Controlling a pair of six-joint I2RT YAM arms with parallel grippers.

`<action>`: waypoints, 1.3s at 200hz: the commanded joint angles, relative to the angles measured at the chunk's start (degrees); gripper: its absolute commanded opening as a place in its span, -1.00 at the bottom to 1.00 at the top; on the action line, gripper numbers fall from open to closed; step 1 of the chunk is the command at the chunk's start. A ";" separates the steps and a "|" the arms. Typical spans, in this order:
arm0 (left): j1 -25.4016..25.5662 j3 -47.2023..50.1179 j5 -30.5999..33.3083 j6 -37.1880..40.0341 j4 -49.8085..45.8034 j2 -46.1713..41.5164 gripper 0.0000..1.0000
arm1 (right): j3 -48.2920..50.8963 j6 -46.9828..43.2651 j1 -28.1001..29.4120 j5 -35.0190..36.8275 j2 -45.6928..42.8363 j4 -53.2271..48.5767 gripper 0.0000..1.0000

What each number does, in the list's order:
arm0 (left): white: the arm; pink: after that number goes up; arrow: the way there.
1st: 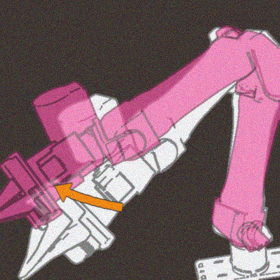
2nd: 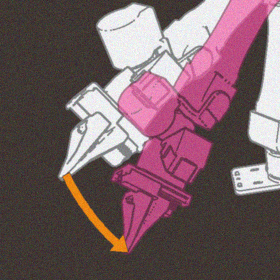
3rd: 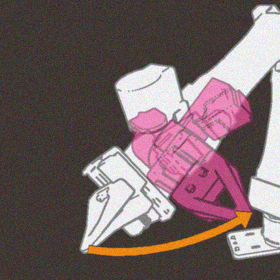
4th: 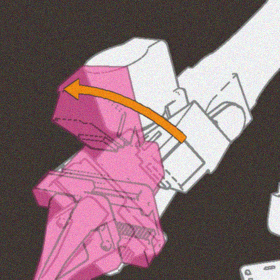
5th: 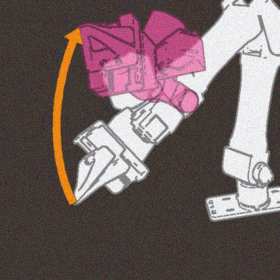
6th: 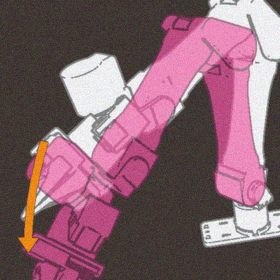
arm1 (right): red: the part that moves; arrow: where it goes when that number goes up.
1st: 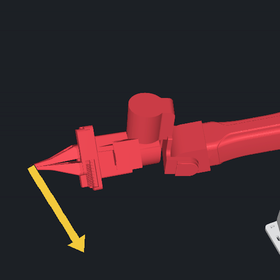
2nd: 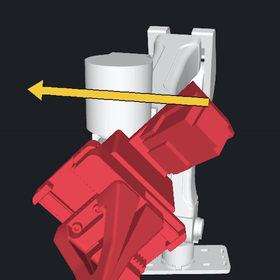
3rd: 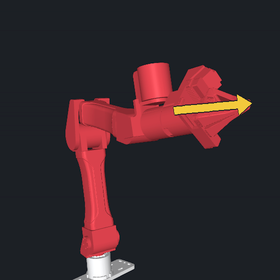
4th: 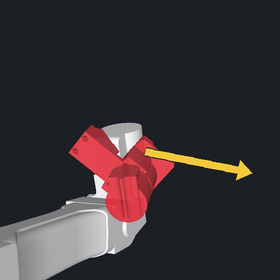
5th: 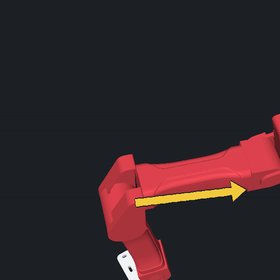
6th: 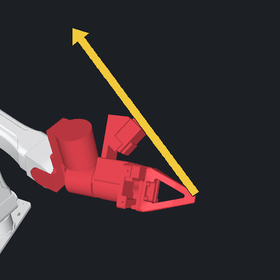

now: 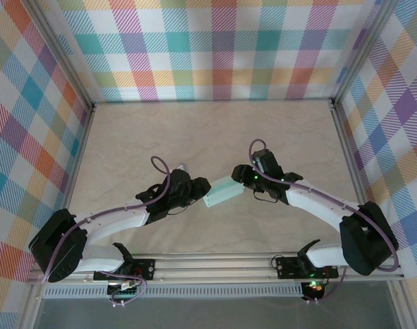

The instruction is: Fold the paper box

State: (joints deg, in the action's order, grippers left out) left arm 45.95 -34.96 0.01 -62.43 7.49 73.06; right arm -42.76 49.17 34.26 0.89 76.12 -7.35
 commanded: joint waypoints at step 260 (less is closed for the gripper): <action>-0.30 6.66 0.01 1.90 -1.33 12.27 -0.38 | 5.75 0.99 -11.91 -22.95 -6.74 7.42 0.23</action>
State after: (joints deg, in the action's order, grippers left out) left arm 45.43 -31.46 0.67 -62.11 23.75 80.93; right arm -38.37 48.31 23.00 -17.30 71.40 -3.16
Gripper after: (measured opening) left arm 0.311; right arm 0.644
